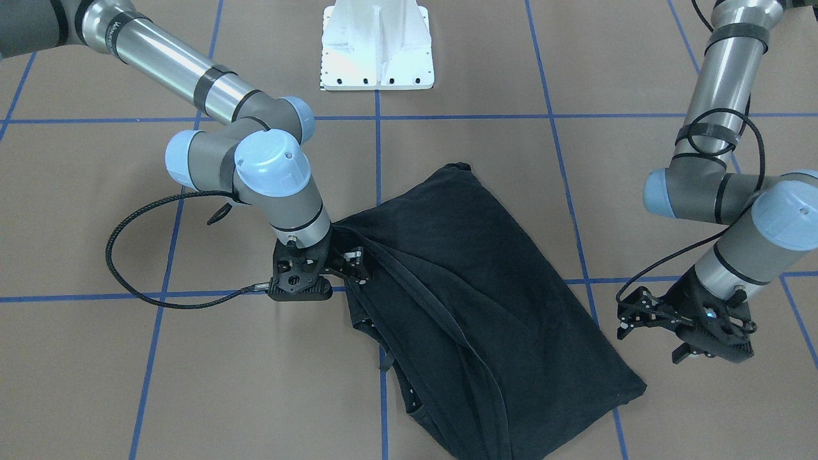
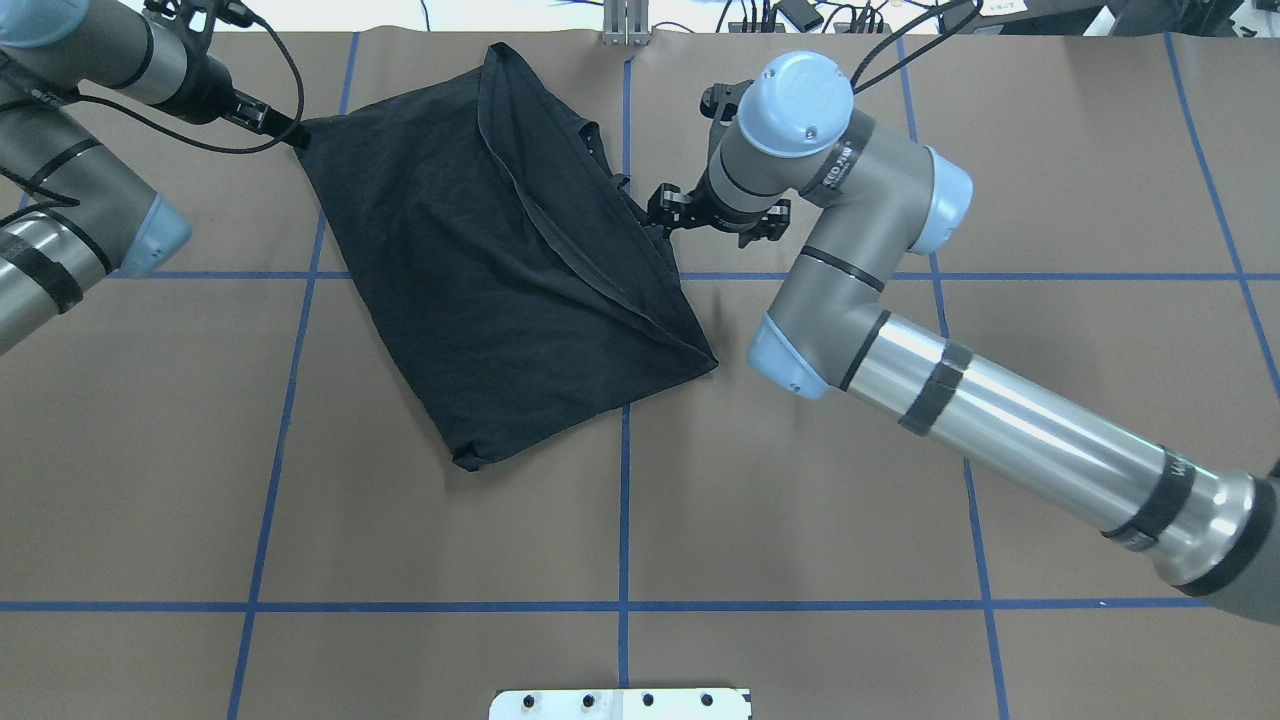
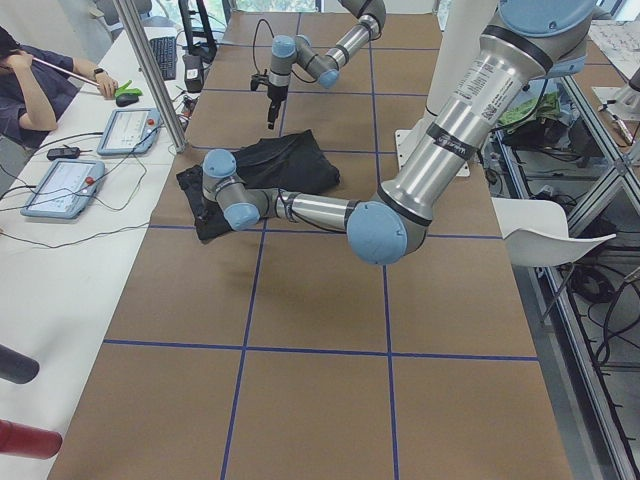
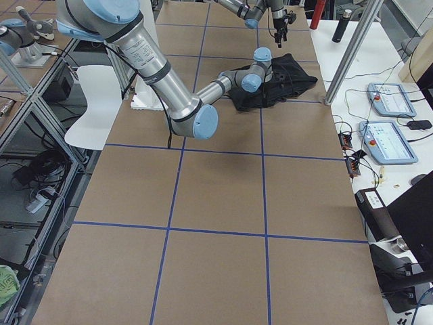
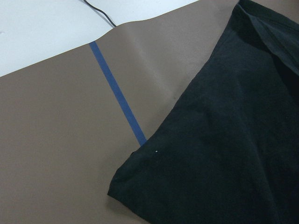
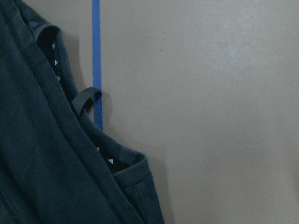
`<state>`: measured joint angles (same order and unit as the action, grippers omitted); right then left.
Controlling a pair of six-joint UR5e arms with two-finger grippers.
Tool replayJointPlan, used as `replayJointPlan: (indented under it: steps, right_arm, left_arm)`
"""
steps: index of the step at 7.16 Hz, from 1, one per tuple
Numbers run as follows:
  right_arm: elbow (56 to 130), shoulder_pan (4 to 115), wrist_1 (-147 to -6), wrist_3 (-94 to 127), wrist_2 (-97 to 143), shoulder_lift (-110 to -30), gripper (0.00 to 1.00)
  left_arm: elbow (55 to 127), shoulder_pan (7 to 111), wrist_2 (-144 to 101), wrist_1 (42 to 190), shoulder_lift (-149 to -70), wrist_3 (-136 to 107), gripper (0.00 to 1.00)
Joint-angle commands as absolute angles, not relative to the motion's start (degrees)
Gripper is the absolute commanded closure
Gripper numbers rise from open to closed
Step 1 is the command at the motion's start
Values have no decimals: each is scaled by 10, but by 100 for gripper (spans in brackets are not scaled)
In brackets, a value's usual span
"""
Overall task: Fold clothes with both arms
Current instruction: 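Move the right gripper to the shirt's edge near the collar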
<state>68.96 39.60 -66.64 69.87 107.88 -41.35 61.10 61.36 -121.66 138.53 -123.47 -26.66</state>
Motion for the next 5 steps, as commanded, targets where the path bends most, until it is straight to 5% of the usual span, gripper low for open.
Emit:
replayJointPlan:
  steps: [1, 5]
  right_arm:
    - [658, 381, -635, 703, 1059, -406, 12]
    - [655, 368, -633, 701, 1049, -409, 28]
  left_arm:
    - [613, 613, -1216, 1386, -1230, -267, 0]
    - [613, 613, -1216, 1385, -1230, -267, 0]
